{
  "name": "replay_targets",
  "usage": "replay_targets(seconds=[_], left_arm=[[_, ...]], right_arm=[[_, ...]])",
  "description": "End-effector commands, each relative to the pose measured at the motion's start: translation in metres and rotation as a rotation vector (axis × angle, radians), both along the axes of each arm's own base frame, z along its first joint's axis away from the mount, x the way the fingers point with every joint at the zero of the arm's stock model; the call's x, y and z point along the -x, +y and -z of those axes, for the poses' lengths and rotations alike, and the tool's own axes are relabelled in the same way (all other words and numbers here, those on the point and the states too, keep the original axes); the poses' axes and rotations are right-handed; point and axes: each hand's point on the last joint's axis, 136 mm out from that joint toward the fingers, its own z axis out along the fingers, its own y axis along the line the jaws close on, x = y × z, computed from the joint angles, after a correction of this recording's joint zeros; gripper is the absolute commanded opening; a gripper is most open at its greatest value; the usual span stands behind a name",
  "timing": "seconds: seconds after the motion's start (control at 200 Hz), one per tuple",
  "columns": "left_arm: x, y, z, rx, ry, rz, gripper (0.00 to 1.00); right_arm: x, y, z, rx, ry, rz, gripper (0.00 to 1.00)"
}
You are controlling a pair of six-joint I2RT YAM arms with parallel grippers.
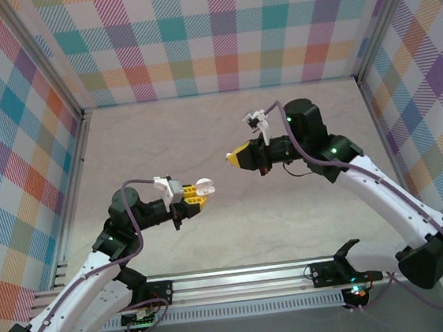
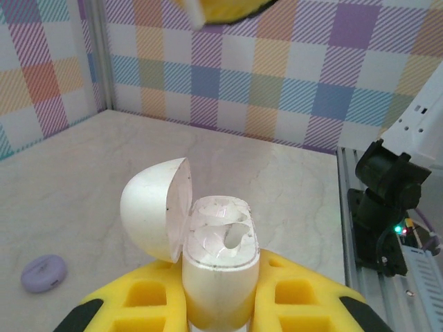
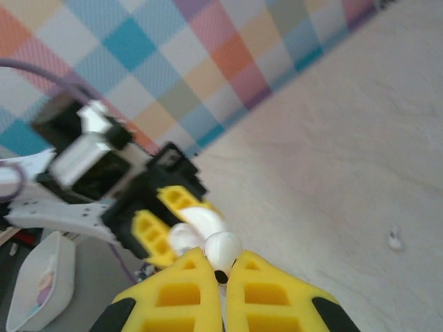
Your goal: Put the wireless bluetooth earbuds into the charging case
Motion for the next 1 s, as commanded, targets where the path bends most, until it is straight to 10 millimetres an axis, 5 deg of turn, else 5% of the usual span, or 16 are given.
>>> replay_targets(seconds=[0.0, 0.375, 0.995], left_arm=[[0.0, -0.002, -0.027, 0.032, -0.149, 0.023, 0.0], [-0.005, -0.004, -0.069, 0.224, -0.093, 0.032, 0.0], [-0.002, 0.001, -0.087, 0.319, -0.032, 0.022, 0.0]], right_arm=[[0.02, 0.008, -0.023, -0.107, -0.04, -0.136, 0.07], [0.026, 0.029, -0.041, -0.22, 0.004, -0.252, 0.06], [0.027, 0.056, -0.024, -0.189, -0.075, -0.236, 0.06]])
